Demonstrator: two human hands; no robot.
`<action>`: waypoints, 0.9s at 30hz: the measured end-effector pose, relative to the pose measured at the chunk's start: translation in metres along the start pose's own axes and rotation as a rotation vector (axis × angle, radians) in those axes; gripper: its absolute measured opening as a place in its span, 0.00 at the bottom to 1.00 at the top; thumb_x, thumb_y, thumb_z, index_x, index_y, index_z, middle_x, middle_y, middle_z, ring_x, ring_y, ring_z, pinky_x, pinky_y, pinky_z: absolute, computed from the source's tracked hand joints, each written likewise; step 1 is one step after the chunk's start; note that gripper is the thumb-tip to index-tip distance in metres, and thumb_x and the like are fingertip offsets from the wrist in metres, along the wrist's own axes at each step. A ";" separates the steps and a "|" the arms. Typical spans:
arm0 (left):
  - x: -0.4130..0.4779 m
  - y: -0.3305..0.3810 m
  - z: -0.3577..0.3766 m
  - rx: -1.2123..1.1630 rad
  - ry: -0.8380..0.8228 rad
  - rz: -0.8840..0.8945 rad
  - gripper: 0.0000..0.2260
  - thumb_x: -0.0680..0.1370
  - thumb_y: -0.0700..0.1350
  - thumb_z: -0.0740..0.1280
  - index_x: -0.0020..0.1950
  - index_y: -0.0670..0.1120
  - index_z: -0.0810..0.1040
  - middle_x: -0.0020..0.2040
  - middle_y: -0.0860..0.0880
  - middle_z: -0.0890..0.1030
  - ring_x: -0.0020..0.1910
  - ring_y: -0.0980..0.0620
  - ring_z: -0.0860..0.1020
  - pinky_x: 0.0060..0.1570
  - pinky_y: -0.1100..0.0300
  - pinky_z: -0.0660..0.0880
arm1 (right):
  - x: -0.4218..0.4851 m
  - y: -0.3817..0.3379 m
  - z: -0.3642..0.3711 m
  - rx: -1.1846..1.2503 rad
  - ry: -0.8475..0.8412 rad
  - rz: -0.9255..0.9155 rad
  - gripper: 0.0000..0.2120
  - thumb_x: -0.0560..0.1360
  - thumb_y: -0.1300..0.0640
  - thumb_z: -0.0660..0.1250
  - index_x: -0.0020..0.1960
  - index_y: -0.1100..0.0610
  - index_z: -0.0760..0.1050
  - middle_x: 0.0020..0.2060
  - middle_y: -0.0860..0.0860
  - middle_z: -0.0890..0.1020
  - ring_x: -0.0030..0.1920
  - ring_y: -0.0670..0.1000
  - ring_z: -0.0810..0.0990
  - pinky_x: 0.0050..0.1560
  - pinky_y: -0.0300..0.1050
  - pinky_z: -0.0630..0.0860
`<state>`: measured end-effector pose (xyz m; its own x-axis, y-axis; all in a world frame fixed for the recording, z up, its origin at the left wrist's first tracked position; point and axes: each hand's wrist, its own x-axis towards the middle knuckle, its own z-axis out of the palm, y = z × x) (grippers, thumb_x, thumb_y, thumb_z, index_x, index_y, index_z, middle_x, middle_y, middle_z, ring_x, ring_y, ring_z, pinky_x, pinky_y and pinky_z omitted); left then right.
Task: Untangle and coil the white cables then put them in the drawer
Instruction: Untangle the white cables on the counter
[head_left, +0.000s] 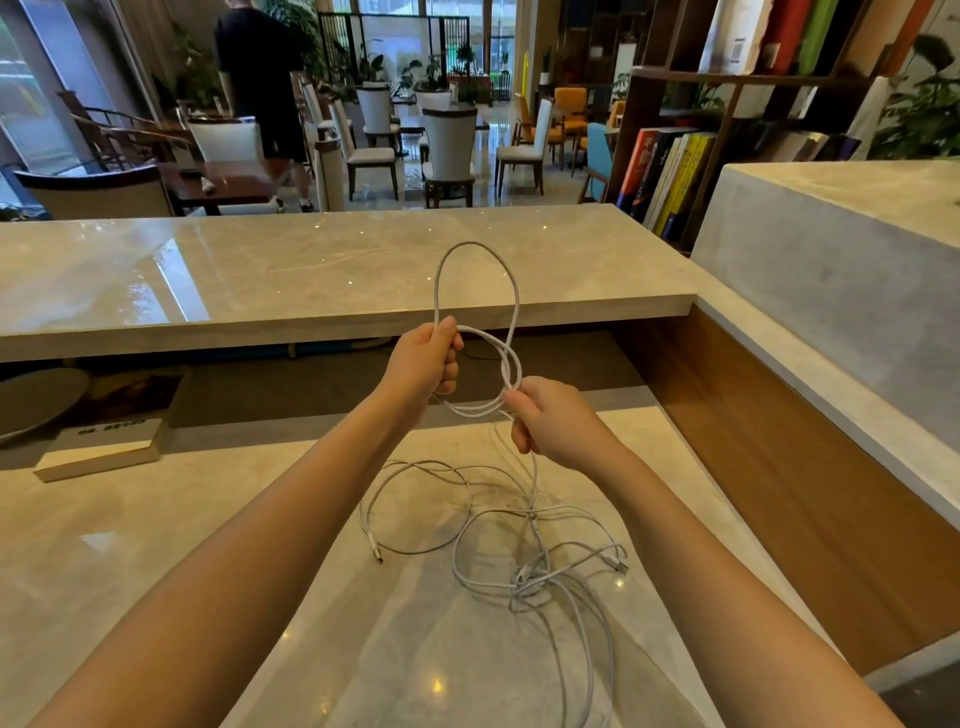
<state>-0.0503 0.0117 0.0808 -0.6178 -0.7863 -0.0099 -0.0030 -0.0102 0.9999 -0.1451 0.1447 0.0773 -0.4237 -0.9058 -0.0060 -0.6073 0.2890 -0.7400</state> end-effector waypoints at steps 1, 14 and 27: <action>0.002 0.001 -0.002 -0.001 -0.004 -0.011 0.13 0.82 0.48 0.55 0.42 0.44 0.72 0.29 0.51 0.67 0.25 0.56 0.64 0.25 0.65 0.63 | -0.003 0.001 -0.003 0.043 -0.013 -0.021 0.14 0.81 0.54 0.53 0.48 0.60 0.75 0.26 0.49 0.76 0.25 0.43 0.72 0.32 0.37 0.68; 0.020 0.014 -0.056 -0.696 0.024 -0.239 0.17 0.79 0.56 0.60 0.42 0.43 0.71 0.24 0.54 0.62 0.21 0.58 0.59 0.19 0.68 0.57 | -0.049 0.064 -0.041 0.610 -0.289 -0.082 0.16 0.79 0.54 0.55 0.40 0.59 0.76 0.26 0.50 0.73 0.29 0.47 0.69 0.32 0.36 0.68; 0.005 0.003 -0.033 -0.544 -0.049 -0.144 0.10 0.81 0.46 0.58 0.44 0.42 0.72 0.25 0.53 0.63 0.22 0.58 0.60 0.21 0.67 0.58 | -0.025 0.056 -0.010 -0.129 -0.299 -0.051 0.13 0.77 0.49 0.63 0.60 0.50 0.77 0.48 0.41 0.77 0.48 0.43 0.75 0.47 0.36 0.71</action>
<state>-0.0273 -0.0127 0.0837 -0.6767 -0.7242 -0.1327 0.3079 -0.4421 0.8425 -0.1751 0.1871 0.0428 -0.1861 -0.9655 -0.1821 -0.7111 0.2602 -0.6532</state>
